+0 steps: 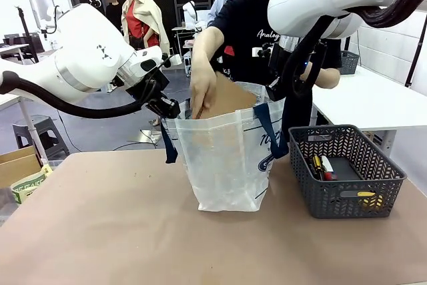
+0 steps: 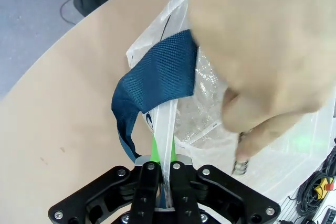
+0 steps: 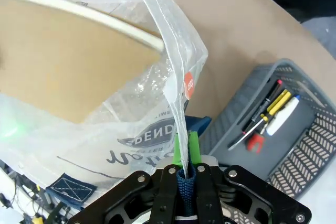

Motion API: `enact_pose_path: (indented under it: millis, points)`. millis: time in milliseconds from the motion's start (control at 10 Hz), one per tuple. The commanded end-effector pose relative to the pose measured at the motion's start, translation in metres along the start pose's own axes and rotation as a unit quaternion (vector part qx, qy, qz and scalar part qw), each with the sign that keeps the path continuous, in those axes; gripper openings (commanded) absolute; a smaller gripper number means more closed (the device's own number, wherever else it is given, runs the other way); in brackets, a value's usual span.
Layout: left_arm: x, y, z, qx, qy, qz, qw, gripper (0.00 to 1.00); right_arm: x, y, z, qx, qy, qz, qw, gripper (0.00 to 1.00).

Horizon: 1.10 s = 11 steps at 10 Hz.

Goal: Transfer purchased items from the store into the shopping bag.
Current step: Move the Reusable shopping bag to the right side of the table.

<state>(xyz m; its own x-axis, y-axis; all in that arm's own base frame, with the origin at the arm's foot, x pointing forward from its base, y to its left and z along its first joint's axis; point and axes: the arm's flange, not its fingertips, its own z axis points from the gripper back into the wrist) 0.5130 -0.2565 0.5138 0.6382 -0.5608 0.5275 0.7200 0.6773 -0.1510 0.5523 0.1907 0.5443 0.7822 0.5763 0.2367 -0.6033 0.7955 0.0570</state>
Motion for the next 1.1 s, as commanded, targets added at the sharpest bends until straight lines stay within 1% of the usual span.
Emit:
enact_pose_path:
  millis: [0,600,700,1000]
  points:
    - [-0.0002,0.0002,-0.0001,0.0,0.0,0.0,1.0,0.0,-0.0003,-0.0005,-0.0002,0.0,0.0,0.0,1.0,0.0]
    - [0.0,0.0,0.0,0.0,0.0,0.0,1.0,0.0,0.0,0.0,0.0,0.0,0.0,0.0,1.0,0.0]
    - [-0.0004,-0.0019,0.0003,0.007,0.005,-0.017,1.0,0.0,-0.0003,0.0003,0.0009,0.001,-0.006,0.008,1.0,0.0]
    - [0.0001,-0.0013,-0.0011,0.005,0.011,-0.028,1.0,0.0,-0.0005,-0.0001,0.0005,0.001,-0.012,0.012,1.0,0.0]
